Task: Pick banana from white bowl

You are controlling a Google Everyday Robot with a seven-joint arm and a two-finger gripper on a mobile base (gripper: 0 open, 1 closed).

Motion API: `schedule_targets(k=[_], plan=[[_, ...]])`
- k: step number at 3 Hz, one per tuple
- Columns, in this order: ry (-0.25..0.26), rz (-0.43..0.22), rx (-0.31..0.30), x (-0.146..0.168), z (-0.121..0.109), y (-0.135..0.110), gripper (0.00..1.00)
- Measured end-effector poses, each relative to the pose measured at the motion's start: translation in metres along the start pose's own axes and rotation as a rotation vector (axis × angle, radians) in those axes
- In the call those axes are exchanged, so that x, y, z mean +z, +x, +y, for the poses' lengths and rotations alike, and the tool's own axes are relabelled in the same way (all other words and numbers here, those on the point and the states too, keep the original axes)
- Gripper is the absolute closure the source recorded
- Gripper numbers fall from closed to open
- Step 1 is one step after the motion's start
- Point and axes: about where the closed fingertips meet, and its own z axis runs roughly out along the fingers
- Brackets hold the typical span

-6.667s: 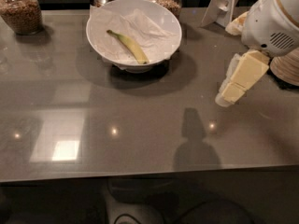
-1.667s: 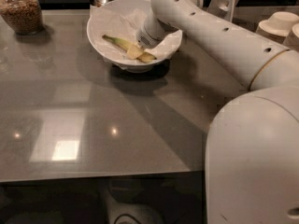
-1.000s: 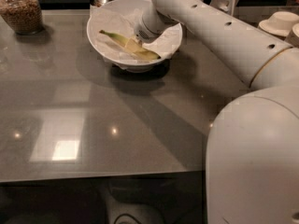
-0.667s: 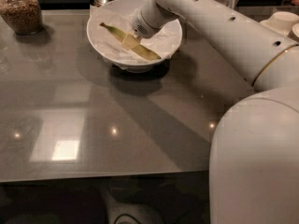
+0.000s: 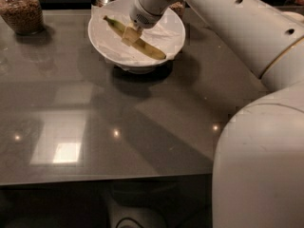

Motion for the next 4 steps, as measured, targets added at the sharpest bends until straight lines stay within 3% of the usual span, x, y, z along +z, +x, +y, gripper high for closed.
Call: schedule_targets(k=[2, 4], plan=[[-0.103, 0.184, -0.182, -0.027, 0.020, -0.003, 1.00], [-0.122, 0.284, -0.265, -0.057, 0.021, -0.002, 1.00]])
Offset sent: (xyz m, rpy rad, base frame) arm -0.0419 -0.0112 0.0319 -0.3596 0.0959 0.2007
